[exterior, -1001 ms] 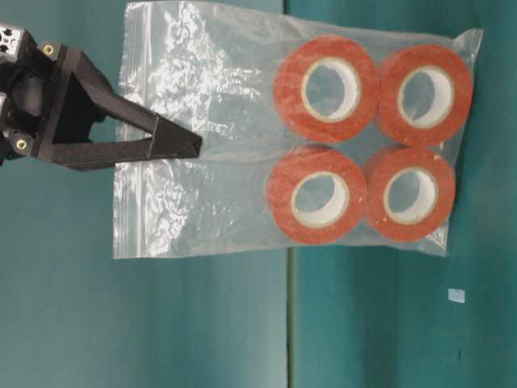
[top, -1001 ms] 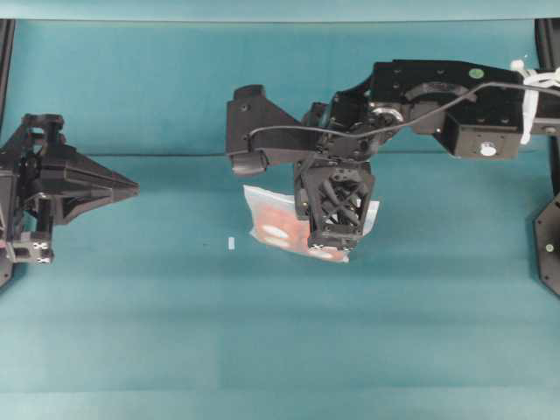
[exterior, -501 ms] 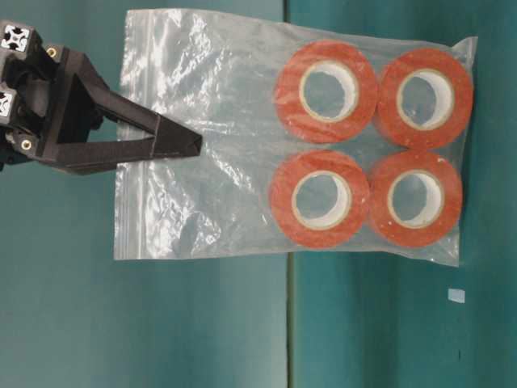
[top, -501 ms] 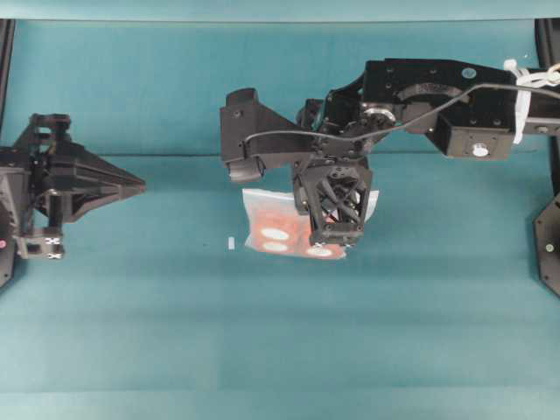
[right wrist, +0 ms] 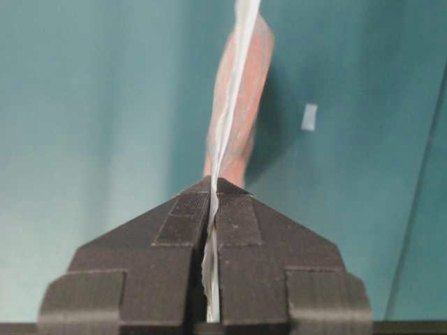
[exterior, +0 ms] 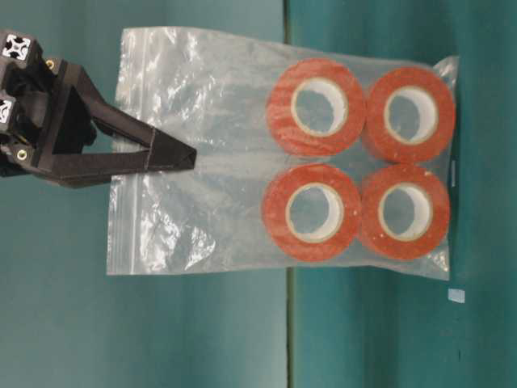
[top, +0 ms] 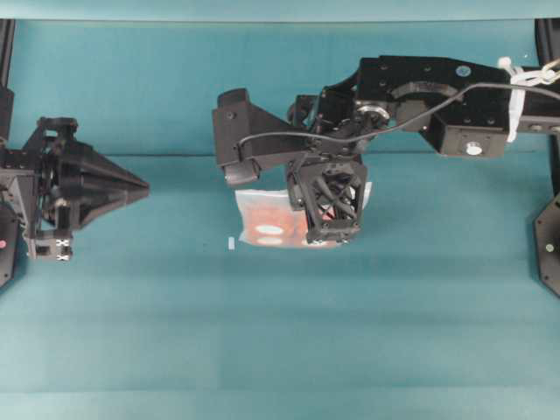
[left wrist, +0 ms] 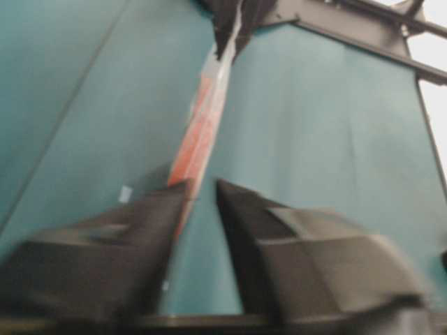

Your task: Hand over the clear zip bag and make it stand upright.

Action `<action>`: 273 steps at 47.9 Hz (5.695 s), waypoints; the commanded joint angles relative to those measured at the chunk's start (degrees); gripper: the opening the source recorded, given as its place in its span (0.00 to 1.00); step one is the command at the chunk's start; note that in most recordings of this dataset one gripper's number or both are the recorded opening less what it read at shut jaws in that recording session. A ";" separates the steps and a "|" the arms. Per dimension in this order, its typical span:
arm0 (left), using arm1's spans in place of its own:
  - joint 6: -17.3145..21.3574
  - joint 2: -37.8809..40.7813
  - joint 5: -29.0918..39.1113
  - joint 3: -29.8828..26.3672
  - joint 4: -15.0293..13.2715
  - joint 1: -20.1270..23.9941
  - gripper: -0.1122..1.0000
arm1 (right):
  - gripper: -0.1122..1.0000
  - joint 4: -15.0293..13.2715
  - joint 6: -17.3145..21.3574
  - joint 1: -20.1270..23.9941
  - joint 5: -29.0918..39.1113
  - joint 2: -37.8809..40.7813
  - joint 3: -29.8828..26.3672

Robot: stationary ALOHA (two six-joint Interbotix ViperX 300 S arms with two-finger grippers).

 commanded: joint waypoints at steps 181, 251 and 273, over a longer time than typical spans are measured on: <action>5.80 55.02 -15.64 -19.42 0.09 -2.72 0.31 | 0.11 -1.41 4.83 1.67 -0.18 0.88 0.79; 11.25 54.58 -13.18 -19.51 0.00 -3.34 0.31 | 0.88 -2.46 9.32 2.11 -17.05 -20.48 19.42; 11.25 54.58 -13.01 -19.42 0.00 -3.34 0.31 | 0.88 -2.46 9.67 2.02 -35.51 -31.29 30.67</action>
